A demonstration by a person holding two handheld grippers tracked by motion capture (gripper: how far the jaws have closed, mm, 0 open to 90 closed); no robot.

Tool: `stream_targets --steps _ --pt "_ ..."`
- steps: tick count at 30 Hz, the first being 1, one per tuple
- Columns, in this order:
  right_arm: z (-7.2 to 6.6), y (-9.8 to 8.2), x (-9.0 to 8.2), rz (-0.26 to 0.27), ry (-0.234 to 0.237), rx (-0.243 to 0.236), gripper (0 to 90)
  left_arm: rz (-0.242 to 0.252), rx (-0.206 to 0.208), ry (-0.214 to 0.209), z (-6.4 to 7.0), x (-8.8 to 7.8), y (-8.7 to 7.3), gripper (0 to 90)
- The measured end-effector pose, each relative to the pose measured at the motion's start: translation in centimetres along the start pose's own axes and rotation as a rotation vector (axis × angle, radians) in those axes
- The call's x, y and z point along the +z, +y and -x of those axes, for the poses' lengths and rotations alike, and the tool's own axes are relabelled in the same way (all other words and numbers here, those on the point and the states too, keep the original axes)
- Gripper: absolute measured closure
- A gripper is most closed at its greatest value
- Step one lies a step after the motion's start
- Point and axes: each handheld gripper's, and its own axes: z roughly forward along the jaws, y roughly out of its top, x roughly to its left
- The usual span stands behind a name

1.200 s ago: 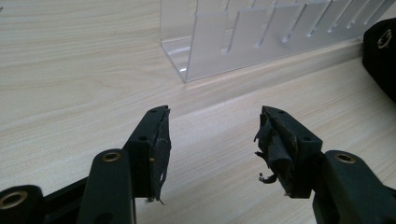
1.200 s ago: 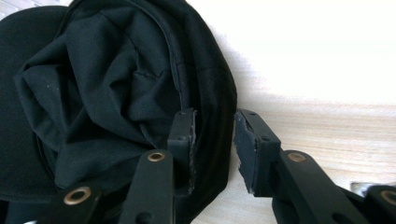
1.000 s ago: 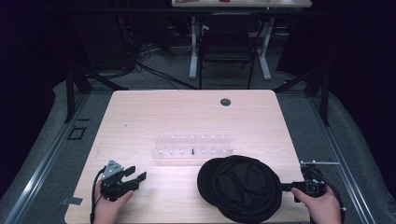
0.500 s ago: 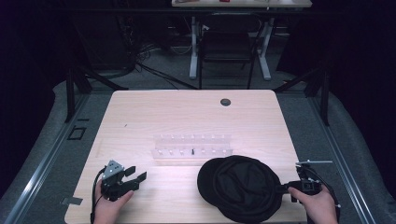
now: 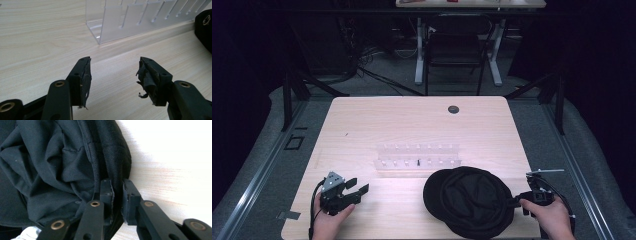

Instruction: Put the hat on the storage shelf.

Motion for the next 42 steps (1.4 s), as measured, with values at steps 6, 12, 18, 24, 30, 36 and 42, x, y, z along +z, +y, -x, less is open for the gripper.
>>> stream_targets --steps 6,12,18,24,30,36,42 --pt "-0.3 0.3 -0.9 0.021 0.059 0.011 87.0 -0.005 0.001 0.000 0.0 0.0 0.0 44.0" --pt "-1.1 0.4 -2.3 0.031 0.084 0.000 87.5 -0.005 0.002 0.001 0.0 -0.1 0.0 44.0" --pt "-1.6 0.5 -3.5 0.046 0.146 -0.006 87.6 -0.005 0.002 0.001 0.0 -0.1 0.0 44.0" --pt "-2.2 0.8 -4.9 0.047 0.211 -0.016 87.8 -0.001 0.002 0.002 0.0 0.0 0.0 44.0" --pt "-3.6 1.1 -6.0 0.082 0.269 -0.019 88.0 -0.001 0.000 0.001 0.0 0.0 0.0 44.0" --pt "-5.2 1.5 -6.9 0.098 0.334 -0.044 88.1 0.000 0.001 0.001 0.0 0.0 0.0 44.0" --pt "-6.6 1.8 -7.3 0.117 0.391 -0.050 88.2 -0.005 0.000 0.002 -0.1 0.1 0.0 44.0"
